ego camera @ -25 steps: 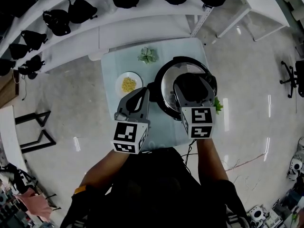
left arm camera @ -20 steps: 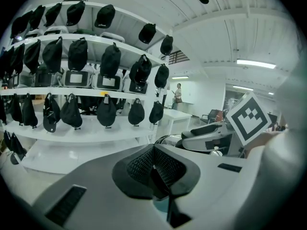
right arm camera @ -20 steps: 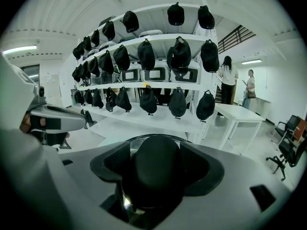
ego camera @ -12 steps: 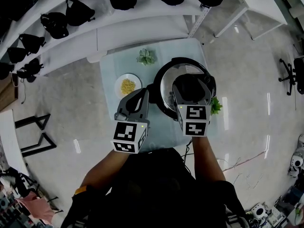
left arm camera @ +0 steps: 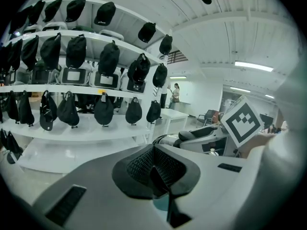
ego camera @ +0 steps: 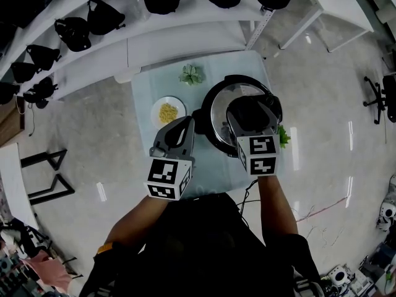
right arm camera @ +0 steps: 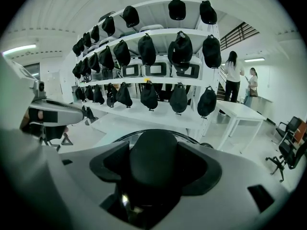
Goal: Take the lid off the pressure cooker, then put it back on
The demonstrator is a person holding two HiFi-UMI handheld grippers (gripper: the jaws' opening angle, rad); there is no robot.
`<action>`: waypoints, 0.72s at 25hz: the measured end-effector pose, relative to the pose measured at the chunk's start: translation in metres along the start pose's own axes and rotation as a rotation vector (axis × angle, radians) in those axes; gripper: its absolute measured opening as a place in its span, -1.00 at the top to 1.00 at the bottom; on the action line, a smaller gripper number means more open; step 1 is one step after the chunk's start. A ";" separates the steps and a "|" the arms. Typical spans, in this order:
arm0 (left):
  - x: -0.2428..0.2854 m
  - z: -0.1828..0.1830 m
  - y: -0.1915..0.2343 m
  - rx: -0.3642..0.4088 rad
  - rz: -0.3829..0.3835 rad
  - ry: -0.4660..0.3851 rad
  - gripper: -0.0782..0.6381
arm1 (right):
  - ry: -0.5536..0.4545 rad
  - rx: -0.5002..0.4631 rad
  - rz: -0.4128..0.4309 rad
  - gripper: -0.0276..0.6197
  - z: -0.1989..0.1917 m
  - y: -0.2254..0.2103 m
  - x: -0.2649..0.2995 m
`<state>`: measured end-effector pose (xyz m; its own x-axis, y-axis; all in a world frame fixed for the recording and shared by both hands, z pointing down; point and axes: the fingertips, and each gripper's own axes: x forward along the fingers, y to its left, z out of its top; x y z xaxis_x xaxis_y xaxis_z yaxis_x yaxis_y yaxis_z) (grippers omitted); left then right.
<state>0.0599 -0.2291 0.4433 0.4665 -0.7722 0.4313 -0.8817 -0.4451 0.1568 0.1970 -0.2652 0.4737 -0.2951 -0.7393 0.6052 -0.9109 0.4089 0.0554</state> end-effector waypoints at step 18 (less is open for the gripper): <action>-0.017 0.003 -0.003 -0.010 0.022 -0.017 0.76 | -0.010 0.215 -0.171 -0.04 0.008 -0.018 -0.007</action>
<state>0.0547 -0.2164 0.4334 0.4484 -0.7893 0.4196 -0.8922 -0.4235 0.1569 0.2133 -0.2721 0.4623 -0.1340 -0.7933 0.5939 -0.9877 0.1560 -0.0145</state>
